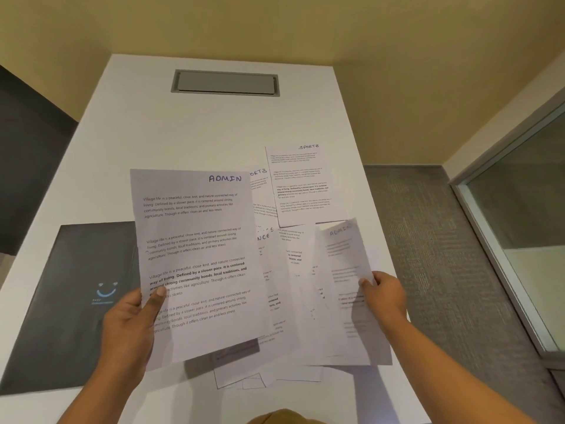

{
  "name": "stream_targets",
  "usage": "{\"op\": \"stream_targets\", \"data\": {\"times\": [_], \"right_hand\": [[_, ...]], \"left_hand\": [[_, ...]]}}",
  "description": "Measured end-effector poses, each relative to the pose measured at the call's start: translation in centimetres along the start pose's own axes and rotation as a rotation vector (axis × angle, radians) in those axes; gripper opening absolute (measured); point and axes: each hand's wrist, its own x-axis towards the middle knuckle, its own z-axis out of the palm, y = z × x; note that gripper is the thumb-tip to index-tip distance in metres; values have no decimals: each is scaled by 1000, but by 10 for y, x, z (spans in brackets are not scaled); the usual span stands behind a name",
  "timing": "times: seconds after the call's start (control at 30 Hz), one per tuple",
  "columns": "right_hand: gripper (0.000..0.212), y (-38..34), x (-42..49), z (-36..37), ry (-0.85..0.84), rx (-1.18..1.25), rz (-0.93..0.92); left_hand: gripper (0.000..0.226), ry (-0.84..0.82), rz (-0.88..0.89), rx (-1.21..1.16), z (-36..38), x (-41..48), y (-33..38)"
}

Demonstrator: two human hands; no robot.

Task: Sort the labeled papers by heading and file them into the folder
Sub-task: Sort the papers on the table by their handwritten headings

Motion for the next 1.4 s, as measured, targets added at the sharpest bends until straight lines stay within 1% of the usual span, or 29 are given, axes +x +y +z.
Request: {"op": "stream_targets", "data": {"times": [0.1,0.2,0.3,0.4,0.5,0.6,0.7,0.87,0.97,1.1,1.2,1.23,1.3,1.4], "right_hand": [[19,-12,1,-26,126,33,-59],[17,-21,2,-49,239,50,-127],[13,-34,-2,-65,319,163,-172],[11,-44,-5,-73,317,360,-248],[8,-55,-3,-79,299,540,-283],[11,-71,-8,-84,264,696,-303],[8,-87,-15,-87,193,775,-300],[2,-111,-33,-75,-38,810,-269],[11,-119,-46,-57,-177,796,-224],[23,-120,-59,-30,-354,856,-109],[25,-117,-65,-16,-476,922,-20],[25,-117,-68,-14,-500,946,0],[27,-115,-69,-9,-498,951,13],[37,-111,-69,-8,-518,853,-44]], "left_hand": [[19,-23,0,-41,2,4,1],[23,-47,6,-54,7,6,4],[23,-66,14,-77,13,7,5],[22,-56,19,-67,19,9,6],[20,-55,40,-45,22,9,7],[17,-51,41,-46,24,10,6],[17,-50,41,-49,25,9,3],[15,-81,19,-93,32,0,5],[17,-136,-3,-101,38,-8,7],[28,-200,3,-122,47,-21,14],[29,-252,-8,-141,54,-30,20],[28,-269,-15,-144,56,-32,21],[27,-294,-27,-129,58,-35,23],[24,-328,-54,-75,59,-37,26]]}}
